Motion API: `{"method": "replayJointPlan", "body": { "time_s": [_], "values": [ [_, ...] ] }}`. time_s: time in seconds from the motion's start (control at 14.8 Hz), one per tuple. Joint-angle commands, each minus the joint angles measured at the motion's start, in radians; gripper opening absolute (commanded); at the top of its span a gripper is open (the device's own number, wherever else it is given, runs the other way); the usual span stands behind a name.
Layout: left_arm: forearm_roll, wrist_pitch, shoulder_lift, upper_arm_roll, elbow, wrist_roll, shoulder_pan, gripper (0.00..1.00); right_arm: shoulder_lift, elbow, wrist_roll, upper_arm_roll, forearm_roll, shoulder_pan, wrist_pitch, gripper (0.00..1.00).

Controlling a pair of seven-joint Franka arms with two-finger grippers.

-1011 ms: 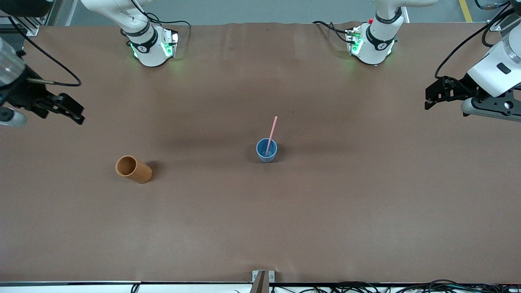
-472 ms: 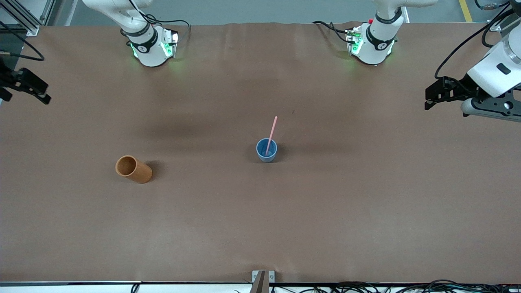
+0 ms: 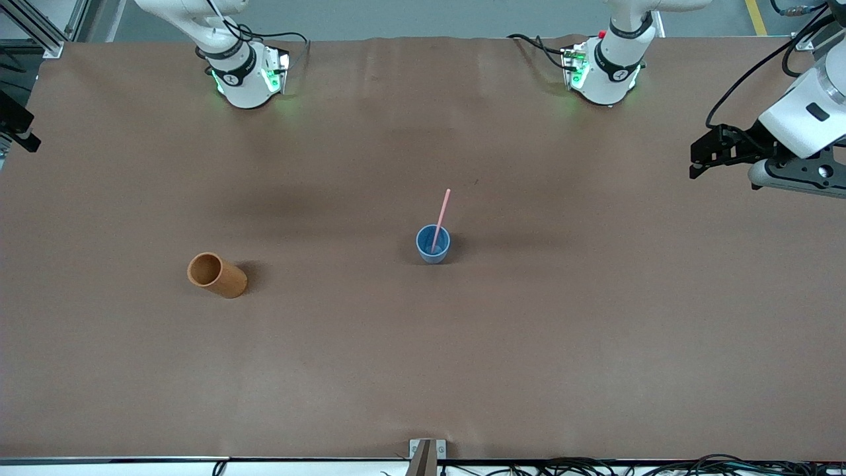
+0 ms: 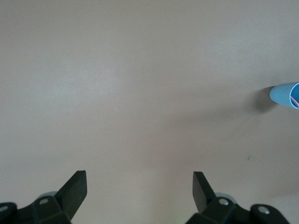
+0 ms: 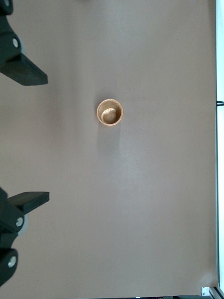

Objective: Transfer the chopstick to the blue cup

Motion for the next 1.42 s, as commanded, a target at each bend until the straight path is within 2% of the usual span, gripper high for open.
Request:
{"method": "replayJointPlan", "body": {
  "time_s": [0.0, 0.27, 0.88, 1.35],
  "values": [
    [-0.012, 0.003, 0.005, 0.000, 0.016, -0.004, 0.001, 1.00, 0.029, 0.038, -0.011, 0.015, 0.049, -0.015, -0.037, 1.00],
    [-0.010, 0.003, 0.005, 0.000, 0.016, -0.003, 0.001, 1.00, 0.029, 0.025, -0.002, 0.018, 0.054, -0.006, -0.093, 1.00],
    [-0.013, 0.003, 0.007, 0.000, 0.016, -0.004, 0.001, 1.00, 0.083, 0.043, -0.008, 0.018, 0.043, -0.020, -0.085, 1.00],
    [-0.015, 0.003, 0.007, 0.000, 0.016, -0.004, 0.001, 1.00, 0.082, 0.035, -0.003, 0.020, 0.057, -0.008, -0.067, 1.00]
  ]
}}
